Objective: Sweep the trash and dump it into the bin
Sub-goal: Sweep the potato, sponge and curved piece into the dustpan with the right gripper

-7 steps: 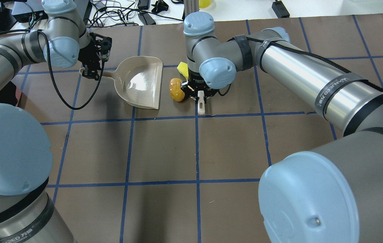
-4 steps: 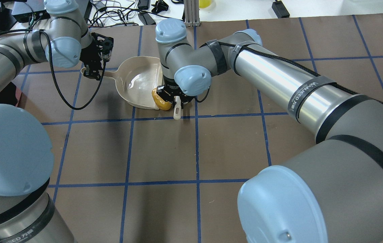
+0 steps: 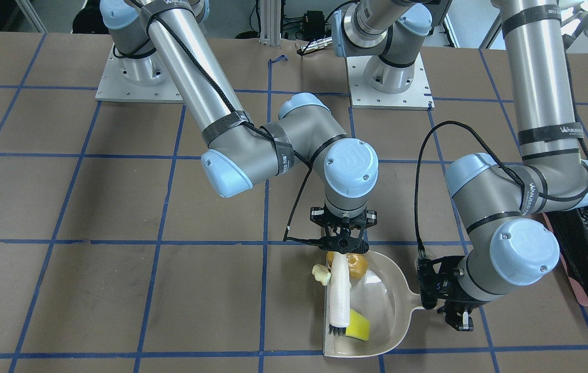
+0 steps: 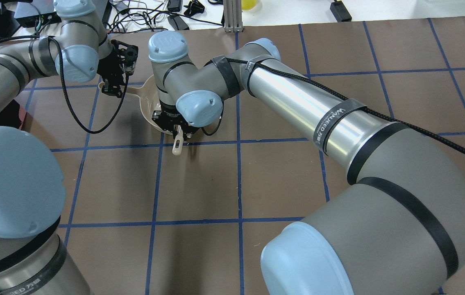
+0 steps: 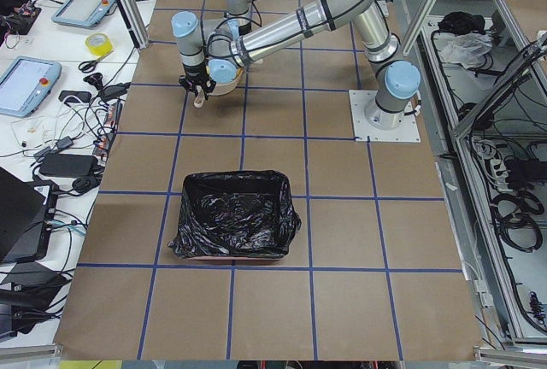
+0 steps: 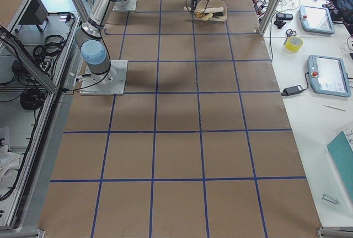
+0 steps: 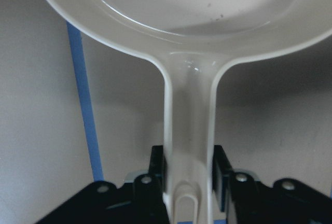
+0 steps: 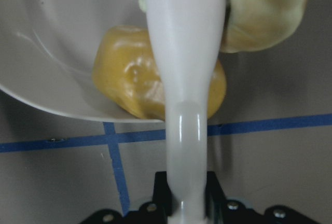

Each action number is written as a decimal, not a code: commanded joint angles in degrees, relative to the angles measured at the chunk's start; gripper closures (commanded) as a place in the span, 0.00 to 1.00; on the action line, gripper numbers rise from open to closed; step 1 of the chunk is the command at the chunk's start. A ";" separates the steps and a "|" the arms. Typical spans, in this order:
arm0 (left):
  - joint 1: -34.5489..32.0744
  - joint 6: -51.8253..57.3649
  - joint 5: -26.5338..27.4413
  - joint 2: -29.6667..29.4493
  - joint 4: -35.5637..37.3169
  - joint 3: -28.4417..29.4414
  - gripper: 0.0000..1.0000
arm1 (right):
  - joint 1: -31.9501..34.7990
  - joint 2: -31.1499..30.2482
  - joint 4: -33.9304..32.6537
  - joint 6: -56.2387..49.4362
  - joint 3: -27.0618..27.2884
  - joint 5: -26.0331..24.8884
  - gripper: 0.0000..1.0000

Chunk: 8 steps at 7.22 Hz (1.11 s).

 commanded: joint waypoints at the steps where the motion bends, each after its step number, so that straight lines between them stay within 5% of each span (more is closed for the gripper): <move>1: 0.01 0.01 -0.05 0.04 0.00 -0.09 1.00 | 0.39 -0.97 0.97 0.49 -1.07 -0.09 1.00; 8: 0.10 0.01 -0.31 0.04 0.00 -0.44 1.00 | -3.81 -8.70 17.21 2.60 -1.08 -2.37 1.00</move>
